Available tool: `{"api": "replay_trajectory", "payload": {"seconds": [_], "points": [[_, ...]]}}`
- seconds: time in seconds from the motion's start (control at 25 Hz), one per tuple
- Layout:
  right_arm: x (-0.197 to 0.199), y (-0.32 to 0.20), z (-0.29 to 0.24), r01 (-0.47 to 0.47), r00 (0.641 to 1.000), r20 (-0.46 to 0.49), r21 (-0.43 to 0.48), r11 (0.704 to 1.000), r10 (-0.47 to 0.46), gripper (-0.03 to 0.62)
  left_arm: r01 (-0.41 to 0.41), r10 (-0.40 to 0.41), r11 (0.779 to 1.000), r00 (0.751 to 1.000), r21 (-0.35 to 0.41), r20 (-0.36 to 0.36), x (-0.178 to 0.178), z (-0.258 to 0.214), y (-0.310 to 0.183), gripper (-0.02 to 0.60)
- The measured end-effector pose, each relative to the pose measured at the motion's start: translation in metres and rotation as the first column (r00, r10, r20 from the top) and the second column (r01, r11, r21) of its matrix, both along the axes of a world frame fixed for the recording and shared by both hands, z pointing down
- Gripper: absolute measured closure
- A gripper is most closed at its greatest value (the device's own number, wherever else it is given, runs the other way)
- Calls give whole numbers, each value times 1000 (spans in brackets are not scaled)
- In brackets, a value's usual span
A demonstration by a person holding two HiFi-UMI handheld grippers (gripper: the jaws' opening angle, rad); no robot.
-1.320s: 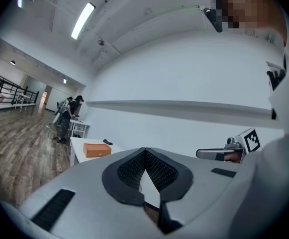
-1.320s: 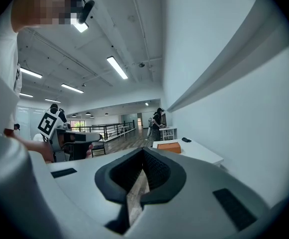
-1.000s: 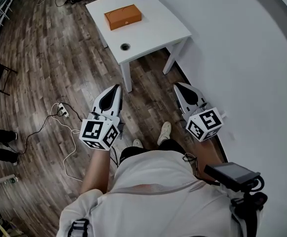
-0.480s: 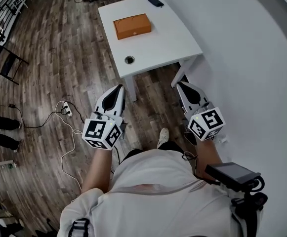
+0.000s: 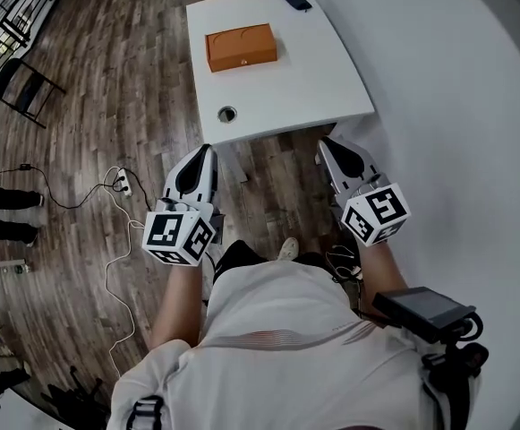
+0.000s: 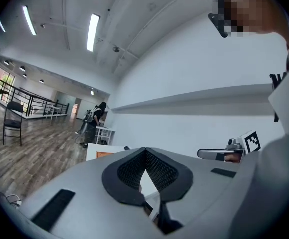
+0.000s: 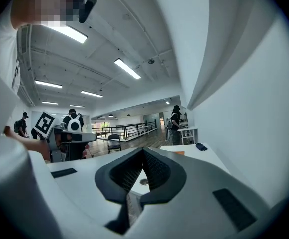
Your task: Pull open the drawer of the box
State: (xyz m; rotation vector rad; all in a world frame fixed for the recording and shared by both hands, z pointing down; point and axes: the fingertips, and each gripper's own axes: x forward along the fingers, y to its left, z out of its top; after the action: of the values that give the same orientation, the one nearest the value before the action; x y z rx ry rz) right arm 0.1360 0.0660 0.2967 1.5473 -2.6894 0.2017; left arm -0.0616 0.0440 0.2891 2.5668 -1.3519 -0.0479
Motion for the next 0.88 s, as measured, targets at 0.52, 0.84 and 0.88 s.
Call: {"api": "replay_trajectory", "payload": {"seconds": [0.52,0.84,0.88], "points": [[31,-95,40,12,1000,-6,-45,999,-13,591,15,-15,999,1000,-51,7,33,45,-106,572],[24,-187,24,-23,999,-29,-39,999,22,591,-27,27,998,1000,-53,-6,33,40,-204,572],[17,-193,19,-24,999,-33,-39,999,22,591,-28,28,998,1000,-57,-8,27,36,-212,572]]}}
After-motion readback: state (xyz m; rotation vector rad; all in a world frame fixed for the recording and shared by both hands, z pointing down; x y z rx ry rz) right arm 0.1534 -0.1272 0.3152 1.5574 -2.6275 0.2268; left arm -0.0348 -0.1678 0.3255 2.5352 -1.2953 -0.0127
